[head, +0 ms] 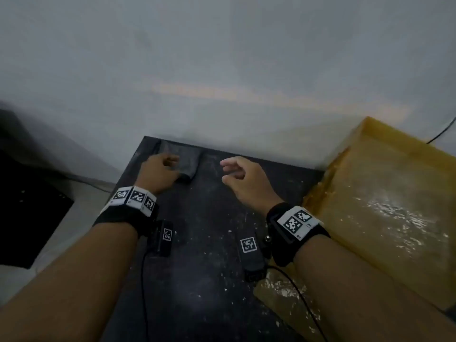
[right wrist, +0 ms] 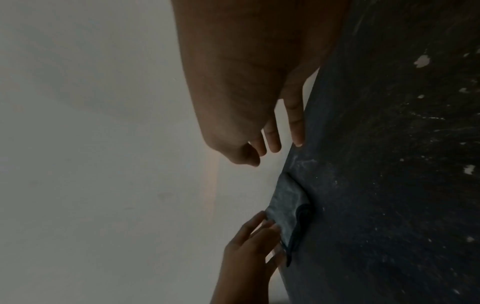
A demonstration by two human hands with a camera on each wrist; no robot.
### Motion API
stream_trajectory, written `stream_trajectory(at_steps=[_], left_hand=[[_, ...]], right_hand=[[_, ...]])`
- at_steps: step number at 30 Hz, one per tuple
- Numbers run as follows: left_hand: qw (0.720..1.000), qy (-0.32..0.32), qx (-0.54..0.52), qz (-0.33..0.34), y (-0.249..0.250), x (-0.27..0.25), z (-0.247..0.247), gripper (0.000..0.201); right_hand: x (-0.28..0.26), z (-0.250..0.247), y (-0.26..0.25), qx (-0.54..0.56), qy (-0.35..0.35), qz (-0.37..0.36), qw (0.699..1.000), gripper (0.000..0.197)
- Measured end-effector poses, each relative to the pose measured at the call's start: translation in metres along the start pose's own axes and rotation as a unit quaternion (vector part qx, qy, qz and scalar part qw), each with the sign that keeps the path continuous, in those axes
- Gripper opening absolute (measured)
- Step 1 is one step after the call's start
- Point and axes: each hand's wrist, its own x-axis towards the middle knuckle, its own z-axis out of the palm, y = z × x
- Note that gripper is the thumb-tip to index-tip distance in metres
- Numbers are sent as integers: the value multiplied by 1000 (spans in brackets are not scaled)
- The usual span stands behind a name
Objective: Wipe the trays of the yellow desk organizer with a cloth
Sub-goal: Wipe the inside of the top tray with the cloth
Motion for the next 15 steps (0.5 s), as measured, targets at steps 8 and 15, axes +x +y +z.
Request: stream_trajectory(at_steps=[8, 15], left_hand=[[979, -67, 193, 13, -51, 59, 43, 39], [986, 41, 154, 39, -35, 54, 38, 11]], right_hand=[[33, 18, 26, -21, -7, 27, 999, 28], [31, 17, 29, -21, -24, 39, 999, 29]])
